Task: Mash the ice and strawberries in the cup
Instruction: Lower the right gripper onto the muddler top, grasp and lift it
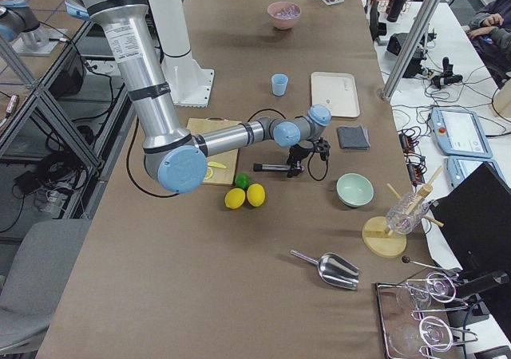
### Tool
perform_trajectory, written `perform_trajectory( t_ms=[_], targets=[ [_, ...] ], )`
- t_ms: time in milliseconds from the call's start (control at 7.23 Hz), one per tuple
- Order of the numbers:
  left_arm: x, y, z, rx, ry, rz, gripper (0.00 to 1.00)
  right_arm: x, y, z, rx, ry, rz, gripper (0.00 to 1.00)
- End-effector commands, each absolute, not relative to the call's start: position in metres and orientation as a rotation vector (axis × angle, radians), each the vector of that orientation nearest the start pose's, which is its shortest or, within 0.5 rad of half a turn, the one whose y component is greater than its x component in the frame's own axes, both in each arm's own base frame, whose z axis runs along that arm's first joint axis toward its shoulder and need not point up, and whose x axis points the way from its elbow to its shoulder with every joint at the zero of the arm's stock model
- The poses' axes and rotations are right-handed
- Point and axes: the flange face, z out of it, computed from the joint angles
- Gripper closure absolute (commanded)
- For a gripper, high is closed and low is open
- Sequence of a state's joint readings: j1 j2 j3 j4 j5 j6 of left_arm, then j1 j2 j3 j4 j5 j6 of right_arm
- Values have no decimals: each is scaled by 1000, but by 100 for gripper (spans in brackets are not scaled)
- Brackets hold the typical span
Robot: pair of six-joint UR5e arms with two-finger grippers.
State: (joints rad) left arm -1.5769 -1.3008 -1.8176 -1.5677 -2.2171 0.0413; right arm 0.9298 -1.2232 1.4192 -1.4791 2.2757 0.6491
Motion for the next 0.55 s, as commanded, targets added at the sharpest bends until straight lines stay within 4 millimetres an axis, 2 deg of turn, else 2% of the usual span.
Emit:
perform_trajectory(
  t_ms=[0,138,277,415],
  targets=[
    [-76,-376,665,-11,646,25,1,-326,-567,521,-204,-757,-78,54],
    [-76,-377,673,1,646,28,1,-326,-567,520,-204,-757,-78,57],
    [-75,-377,686,16,646,34,1,-325,-566,523,-206,-754,-76,57],
    [-75,-378,691,25,647,37,1,-326,-566,523,-203,-754,-79,57]
  ],
)
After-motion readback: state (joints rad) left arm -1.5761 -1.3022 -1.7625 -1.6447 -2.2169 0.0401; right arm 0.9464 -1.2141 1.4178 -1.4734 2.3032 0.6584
